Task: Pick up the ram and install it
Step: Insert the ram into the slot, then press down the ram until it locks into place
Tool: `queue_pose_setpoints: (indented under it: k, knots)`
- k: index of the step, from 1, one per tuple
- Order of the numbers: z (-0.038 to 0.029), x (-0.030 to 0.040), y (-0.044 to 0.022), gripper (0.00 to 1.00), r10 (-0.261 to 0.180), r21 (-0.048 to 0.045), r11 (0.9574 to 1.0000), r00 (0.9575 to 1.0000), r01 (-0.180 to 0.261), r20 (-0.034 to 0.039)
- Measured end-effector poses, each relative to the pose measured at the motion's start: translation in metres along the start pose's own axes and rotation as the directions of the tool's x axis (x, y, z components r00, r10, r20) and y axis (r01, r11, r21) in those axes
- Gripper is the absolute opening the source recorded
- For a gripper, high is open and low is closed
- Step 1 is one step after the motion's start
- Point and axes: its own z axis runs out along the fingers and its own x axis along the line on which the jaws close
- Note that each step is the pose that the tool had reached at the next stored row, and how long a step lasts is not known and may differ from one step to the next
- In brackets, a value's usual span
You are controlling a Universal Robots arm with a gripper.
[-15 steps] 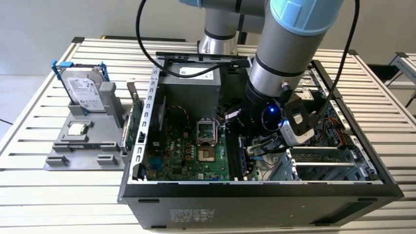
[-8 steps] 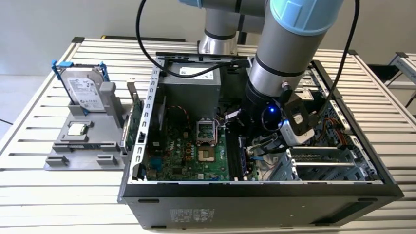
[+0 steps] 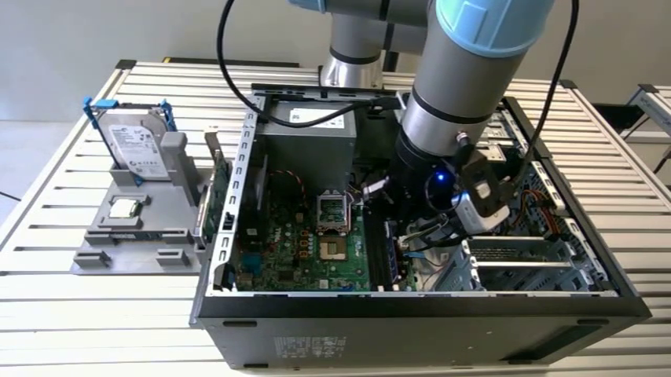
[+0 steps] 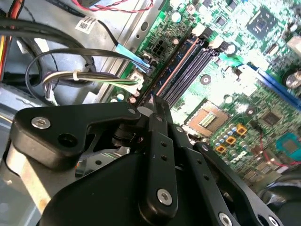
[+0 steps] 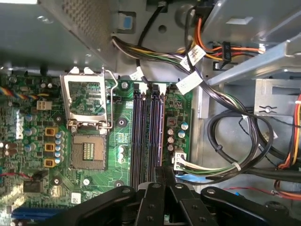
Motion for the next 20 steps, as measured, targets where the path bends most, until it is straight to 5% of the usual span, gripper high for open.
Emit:
queue_pose_setpoints:
  k: [5, 9, 16, 20]
  knots:
    - [0.0004, 0.0000, 0.0001, 0.00, -0.091, 0.0005, 0.9959, 0.9959, 0.091, -0.0019]
    - [0.0007, 0.0000, 0.0000, 0.00, -0.164, 0.0009, 0.9864, 0.9864, 0.164, -0.0035]
    - [0.0010, 0.0000, 0.0001, 0.00, -0.280, 0.0011, 0.9600, 0.9600, 0.280, -0.0060]
    - [0.0012, -0.0001, 0.0002, 0.00, -0.340, 0.0013, 0.9405, 0.9405, 0.340, -0.0074]
